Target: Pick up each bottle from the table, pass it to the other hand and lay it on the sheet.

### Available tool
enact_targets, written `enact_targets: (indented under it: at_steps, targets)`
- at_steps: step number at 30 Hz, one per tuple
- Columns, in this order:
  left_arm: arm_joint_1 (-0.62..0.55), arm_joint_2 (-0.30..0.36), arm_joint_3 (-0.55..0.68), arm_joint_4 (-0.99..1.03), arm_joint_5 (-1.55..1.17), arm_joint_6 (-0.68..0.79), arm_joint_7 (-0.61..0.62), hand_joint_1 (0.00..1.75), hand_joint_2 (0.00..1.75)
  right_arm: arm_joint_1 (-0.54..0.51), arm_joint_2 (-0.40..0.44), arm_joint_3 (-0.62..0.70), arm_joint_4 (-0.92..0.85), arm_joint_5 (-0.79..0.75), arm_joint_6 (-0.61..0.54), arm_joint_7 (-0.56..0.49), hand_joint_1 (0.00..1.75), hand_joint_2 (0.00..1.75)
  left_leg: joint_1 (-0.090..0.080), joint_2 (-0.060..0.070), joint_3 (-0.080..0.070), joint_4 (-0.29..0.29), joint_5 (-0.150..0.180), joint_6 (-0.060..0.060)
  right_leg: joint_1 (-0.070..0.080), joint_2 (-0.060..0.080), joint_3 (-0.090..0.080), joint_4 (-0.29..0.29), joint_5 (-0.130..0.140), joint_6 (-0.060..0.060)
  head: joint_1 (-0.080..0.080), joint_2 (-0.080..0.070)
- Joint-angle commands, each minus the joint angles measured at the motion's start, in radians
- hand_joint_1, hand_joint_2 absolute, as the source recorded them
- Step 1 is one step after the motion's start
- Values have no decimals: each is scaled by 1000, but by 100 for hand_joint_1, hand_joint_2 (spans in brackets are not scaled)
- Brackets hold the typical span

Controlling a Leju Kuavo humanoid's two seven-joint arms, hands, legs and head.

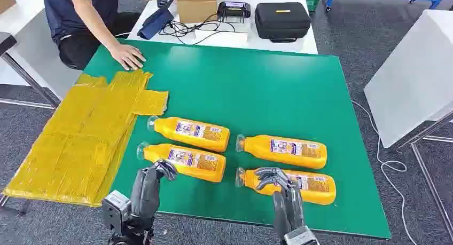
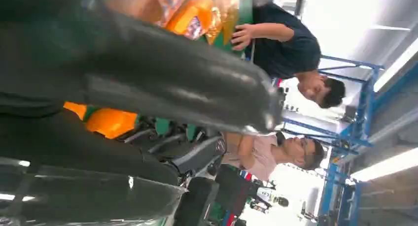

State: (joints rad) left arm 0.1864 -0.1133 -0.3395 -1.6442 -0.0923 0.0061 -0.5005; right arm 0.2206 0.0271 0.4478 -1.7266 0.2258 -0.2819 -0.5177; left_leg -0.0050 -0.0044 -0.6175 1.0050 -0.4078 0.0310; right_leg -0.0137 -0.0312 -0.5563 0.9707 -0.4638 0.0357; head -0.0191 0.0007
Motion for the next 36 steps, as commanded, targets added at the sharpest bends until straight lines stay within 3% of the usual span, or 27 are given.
enact_targets:
  at_steps: [1, 8, 12, 13, 17, 19, 21, 22, 36]
  targets:
    - [-16, 0, -21, 44, 8, -3, 12, 0, 0, 4, -42, 17, 18, 7, -10, 12, 0, 0, 1, 1, 6, -1, -2, -2, 1, 3, 7, -2, -2, -2, 0, 0]
    - [-16, 0, -21, 44, 8, -3, 12, 0, 0, 4, -42, 17, 18, 7, -10, 12, 0, 0, 1, 1, 6, -1, -2, -2, 0, 3, 6, -2, -2, -2, 0, 0]
    - [-13, -2, 2, 59, -30, 29, 67, 0, 0, 28, -65, 12, -10, 81, -41, 96, 0, 0, 1, 1, 5, -1, -2, -2, 1, 2, 6, -2, -1, -1, 0, 0]
    - [-11, -4, 18, 64, -23, 32, 70, 0, 0, 40, -70, -5, -25, 117, -40, 138, 0, 175, 1, 0, 4, -1, -1, -1, 0, 1, 4, -2, -1, -1, 0, 0]
    - [9, -23, 81, 52, -6, -4, 71, 0, 0, 72, -61, -126, -66, 375, 1, 282, 0, 175, 1, 0, 7, -1, -3, -2, 1, 2, 7, -2, -2, -2, 0, 0]
    - [10, -37, 100, 44, -12, -31, 79, 0, 0, 78, -57, -178, -66, 529, 24, 326, 0, 175, 1, 1, 9, -1, -4, -3, 0, 4, 10, -3, -3, -2, 0, 0]
    - [7, -49, 111, 44, -17, -39, 83, 0, 0, 83, -59, -201, -62, 584, 46, 325, 0, 175, 1, 1, 10, -1, -4, -3, 1, 4, 11, -3, -3, -2, 0, 0]
    - [11, -56, 120, 42, -17, -46, 86, 0, 0, 84, -61, -216, -51, 632, 54, 335, 0, 175, 0, -1, 2, -1, -1, -1, 0, 0, 3, -1, -1, -1, 0, 0]
    - [39, -80, 159, 16, -34, -92, 107, 0, 0, -16, -112, -201, 59, 853, 76, 432, 0, 175, 1, 3, 6, -2, -2, -2, 1, 5, 6, -3, 0, -1, 0, 0]
